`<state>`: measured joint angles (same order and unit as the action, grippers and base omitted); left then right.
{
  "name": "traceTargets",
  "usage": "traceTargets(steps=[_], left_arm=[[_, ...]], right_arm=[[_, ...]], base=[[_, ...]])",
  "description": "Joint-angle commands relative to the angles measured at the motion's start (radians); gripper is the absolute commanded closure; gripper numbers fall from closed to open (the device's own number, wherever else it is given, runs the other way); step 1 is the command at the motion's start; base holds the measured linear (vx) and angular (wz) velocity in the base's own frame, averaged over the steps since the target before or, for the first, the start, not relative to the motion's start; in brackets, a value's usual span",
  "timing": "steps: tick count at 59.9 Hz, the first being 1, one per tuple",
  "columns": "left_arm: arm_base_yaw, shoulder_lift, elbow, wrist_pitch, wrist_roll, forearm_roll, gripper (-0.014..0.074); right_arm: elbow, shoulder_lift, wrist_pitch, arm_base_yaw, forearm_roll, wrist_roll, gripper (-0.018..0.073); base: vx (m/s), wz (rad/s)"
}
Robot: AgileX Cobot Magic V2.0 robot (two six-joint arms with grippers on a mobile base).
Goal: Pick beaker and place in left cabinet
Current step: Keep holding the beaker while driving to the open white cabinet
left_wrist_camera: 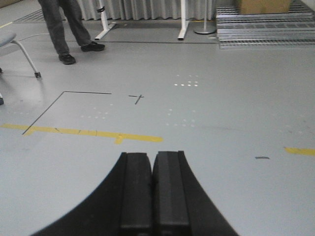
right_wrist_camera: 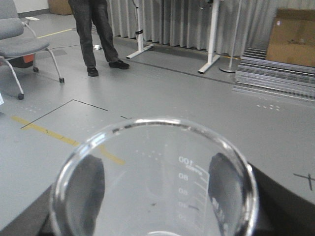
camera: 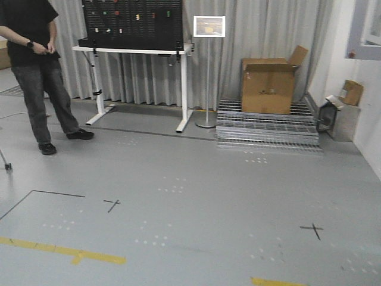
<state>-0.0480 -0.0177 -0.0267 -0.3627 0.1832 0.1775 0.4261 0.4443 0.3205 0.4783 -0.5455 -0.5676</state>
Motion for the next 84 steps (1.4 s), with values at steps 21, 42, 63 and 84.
traceTargets(steps=[21,42,63,84], left_arm=[[-0.005,-0.010,0.015,0.075,0.004,0.003,0.0593],[-0.005,-0.010,0.015,0.075,0.004,0.003,0.0593],[-0.005,-0.010,0.015,0.075,0.004,0.003,0.0593],[-0.005,-0.010,0.015,0.075,0.004,0.003,0.0593]], right_arm=[[0.031,0.005,-0.071,-0.003,-0.017,0.001,0.0563],[0.031,0.005,-0.071,-0.003,-0.017,0.001,0.0563],[0.031,0.005,-0.071,-0.003,-0.017,0.001,0.0563],[0.031,0.005,-0.067,-0.003,-0.017,0.001,0.0563]], base=[[0.66,0.20],[0.70,0.03],[0.73,0.00],[0.73,-0.03]])
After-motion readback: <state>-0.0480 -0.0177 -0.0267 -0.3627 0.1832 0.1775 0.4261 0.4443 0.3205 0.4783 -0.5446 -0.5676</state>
